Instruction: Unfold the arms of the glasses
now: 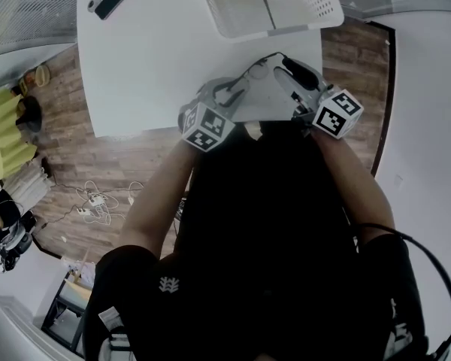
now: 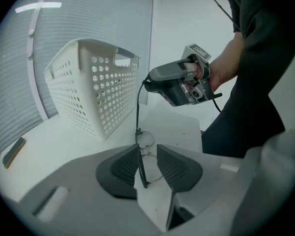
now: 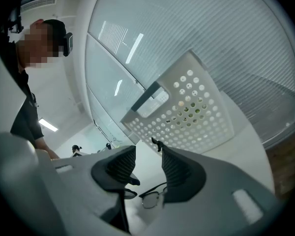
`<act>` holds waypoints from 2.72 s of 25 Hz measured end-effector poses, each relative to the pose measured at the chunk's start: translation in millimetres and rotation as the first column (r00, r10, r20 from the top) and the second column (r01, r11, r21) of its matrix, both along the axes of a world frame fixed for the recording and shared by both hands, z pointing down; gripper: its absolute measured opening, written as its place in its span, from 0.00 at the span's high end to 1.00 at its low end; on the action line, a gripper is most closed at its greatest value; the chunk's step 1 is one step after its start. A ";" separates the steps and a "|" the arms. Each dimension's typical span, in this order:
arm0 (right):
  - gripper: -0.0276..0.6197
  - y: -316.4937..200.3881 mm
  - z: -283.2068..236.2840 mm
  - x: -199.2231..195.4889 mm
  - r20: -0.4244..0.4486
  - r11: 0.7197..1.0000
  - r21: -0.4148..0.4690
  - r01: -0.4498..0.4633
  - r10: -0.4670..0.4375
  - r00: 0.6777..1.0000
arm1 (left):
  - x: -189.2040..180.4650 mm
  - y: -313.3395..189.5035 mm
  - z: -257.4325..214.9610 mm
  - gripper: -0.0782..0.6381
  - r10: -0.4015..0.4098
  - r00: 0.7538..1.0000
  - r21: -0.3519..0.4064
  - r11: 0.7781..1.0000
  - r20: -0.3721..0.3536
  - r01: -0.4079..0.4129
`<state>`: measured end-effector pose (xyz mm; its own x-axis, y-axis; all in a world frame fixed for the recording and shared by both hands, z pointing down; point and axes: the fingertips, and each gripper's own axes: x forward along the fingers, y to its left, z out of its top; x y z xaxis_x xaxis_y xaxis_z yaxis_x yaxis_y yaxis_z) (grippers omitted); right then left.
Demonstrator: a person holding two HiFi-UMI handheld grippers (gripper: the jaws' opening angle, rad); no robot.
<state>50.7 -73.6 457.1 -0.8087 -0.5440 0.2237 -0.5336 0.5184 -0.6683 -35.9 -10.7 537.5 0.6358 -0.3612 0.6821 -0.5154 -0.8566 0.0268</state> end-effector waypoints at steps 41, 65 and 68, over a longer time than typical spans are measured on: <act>0.71 41.3 42.5 5.1 -0.144 0.993 -0.086 0.081 -0.093 0.985 | 27.4 -14.5 4.4 0.85 0.001 0.998 -0.034 0.999 -0.058 -0.003; 0.71 54.2 13.1 -59.0 -0.109 0.977 -0.020 0.213 -0.214 0.971 | 6.4 11.6 -27.6 0.73 0.015 0.994 0.037 0.999 -0.112 -0.011; 0.71 58.9 9.4 -64.0 -0.106 0.975 -0.014 0.221 -0.222 0.969 | -6.5 14.4 -33.9 0.73 -0.007 0.993 0.052 0.999 -0.116 0.014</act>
<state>-13.3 -14.7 466.5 -0.8805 -0.3536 0.3158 -0.4737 0.6305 -0.6148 -42.4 3.7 503.6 0.7055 -0.4017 0.5839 -0.5204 -0.8529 0.0420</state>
